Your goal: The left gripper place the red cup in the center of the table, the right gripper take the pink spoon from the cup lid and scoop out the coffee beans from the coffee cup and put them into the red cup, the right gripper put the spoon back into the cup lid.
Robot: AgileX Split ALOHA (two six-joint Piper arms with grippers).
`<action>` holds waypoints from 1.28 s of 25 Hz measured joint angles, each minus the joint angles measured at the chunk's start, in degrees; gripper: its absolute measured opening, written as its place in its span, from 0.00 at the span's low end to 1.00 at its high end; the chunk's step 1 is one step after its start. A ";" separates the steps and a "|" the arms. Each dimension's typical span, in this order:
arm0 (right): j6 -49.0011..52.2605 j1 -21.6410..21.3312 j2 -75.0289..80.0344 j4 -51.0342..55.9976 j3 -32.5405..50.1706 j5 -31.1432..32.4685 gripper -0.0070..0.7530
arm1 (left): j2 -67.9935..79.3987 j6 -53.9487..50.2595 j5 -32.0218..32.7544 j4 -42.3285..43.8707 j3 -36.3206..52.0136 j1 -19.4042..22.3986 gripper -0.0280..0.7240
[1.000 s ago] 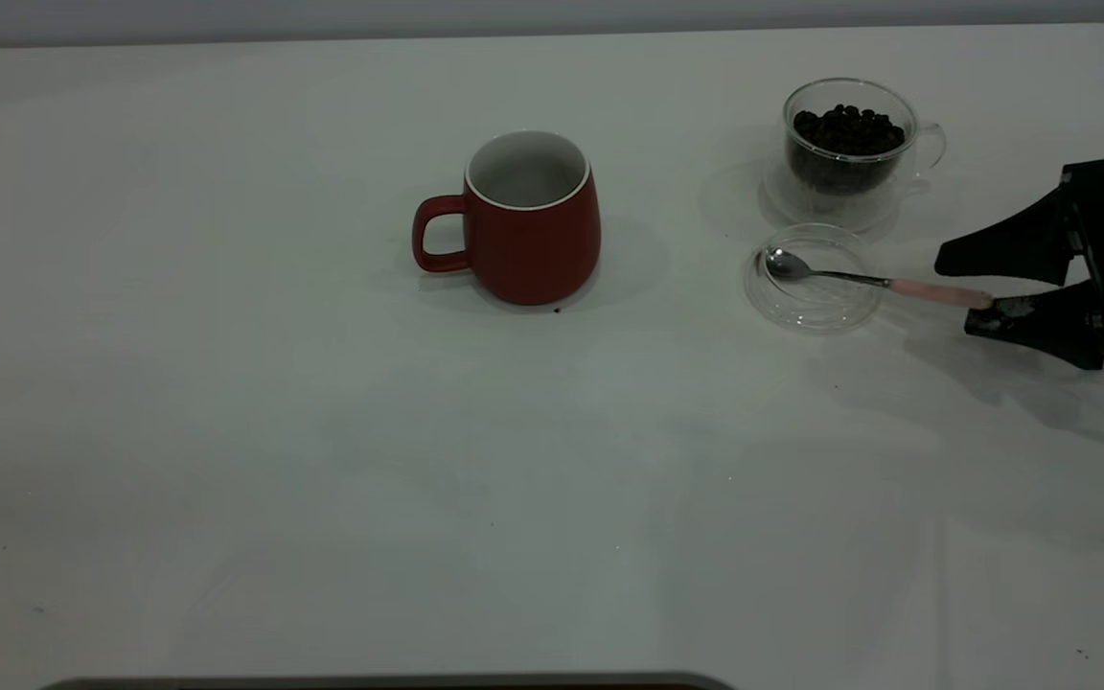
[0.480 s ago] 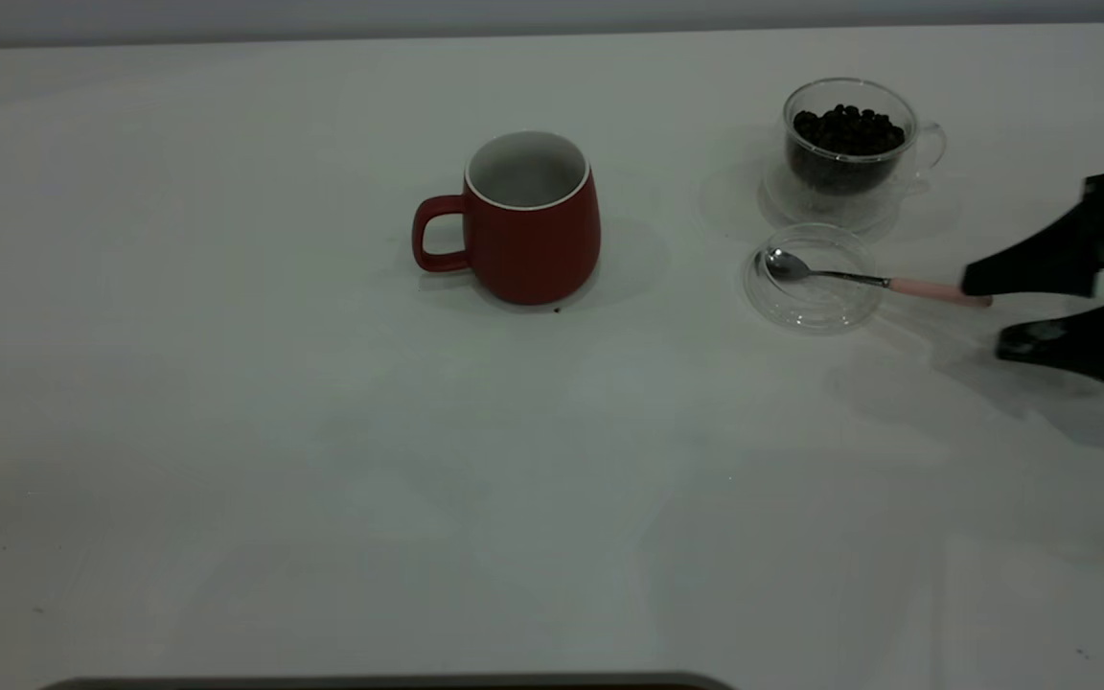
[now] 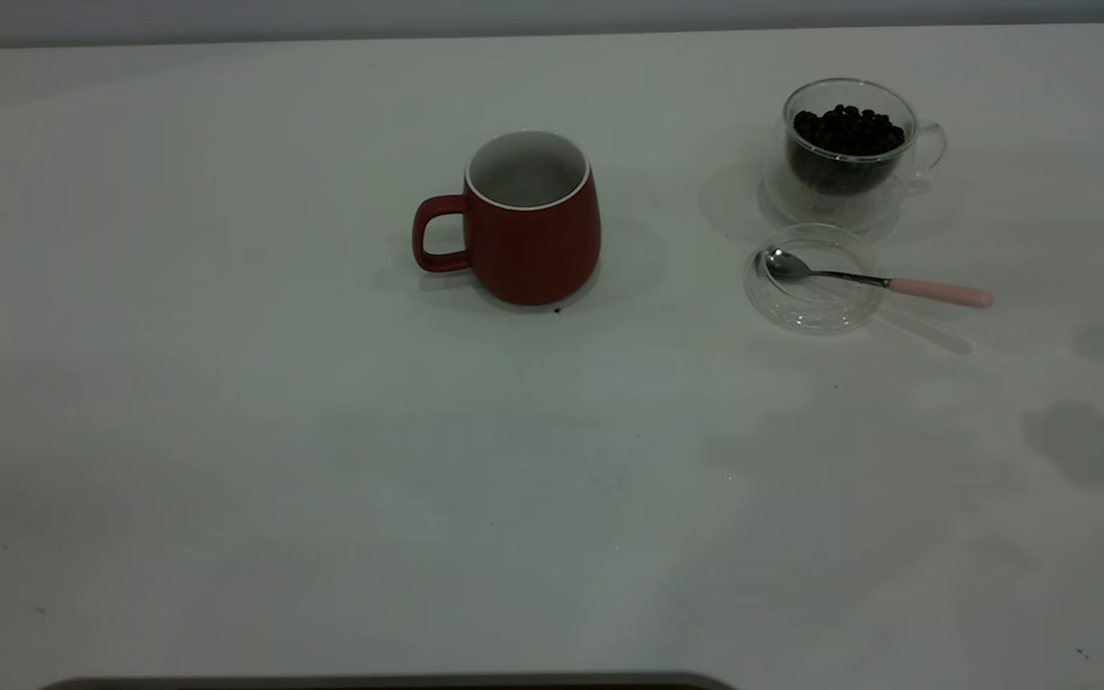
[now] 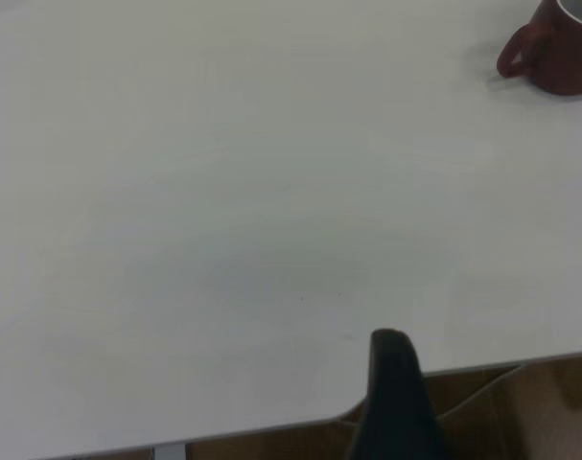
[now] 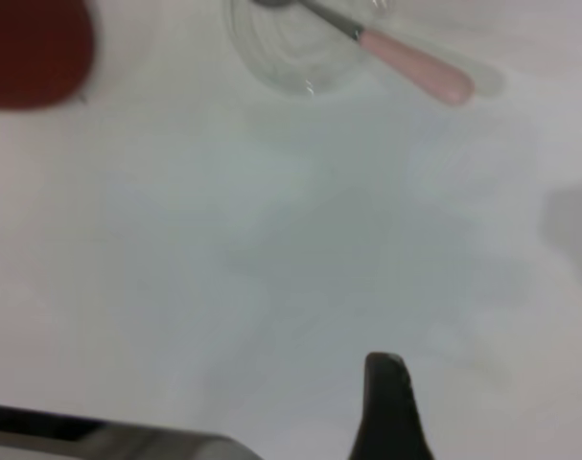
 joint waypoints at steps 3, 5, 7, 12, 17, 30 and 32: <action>15.95 3.83 -10.47 -14.13 0.11 3.78 0.78 | 0.00 0.00 0.00 0.00 0.00 0.00 0.82; 23.20 6.18 -17.03 -22.88 0.38 7.74 0.78 | 0.00 0.00 0.00 0.00 0.00 0.00 0.82; 28.11 8.76 -24.15 -29.15 0.58 12.94 0.78 | 0.00 0.00 0.00 0.00 0.00 0.00 0.82; 33.01 12.52 -40.50 -34.47 1.37 21.24 0.78 | 0.00 0.00 0.00 0.00 0.00 0.00 0.82; 33.24 12.77 -56.48 -35.84 6.30 24.47 0.78 | 0.00 0.00 0.00 0.00 0.00 0.00 0.82; 27.27 12.77 -79.14 -36.59 14.03 25.44 0.78 | 0.00 0.00 0.00 0.00 0.00 0.00 0.82; 27.27 12.77 -82.15 -37.10 14.82 25.22 0.78 | 0.00 0.00 0.00 0.00 0.00 0.00 0.82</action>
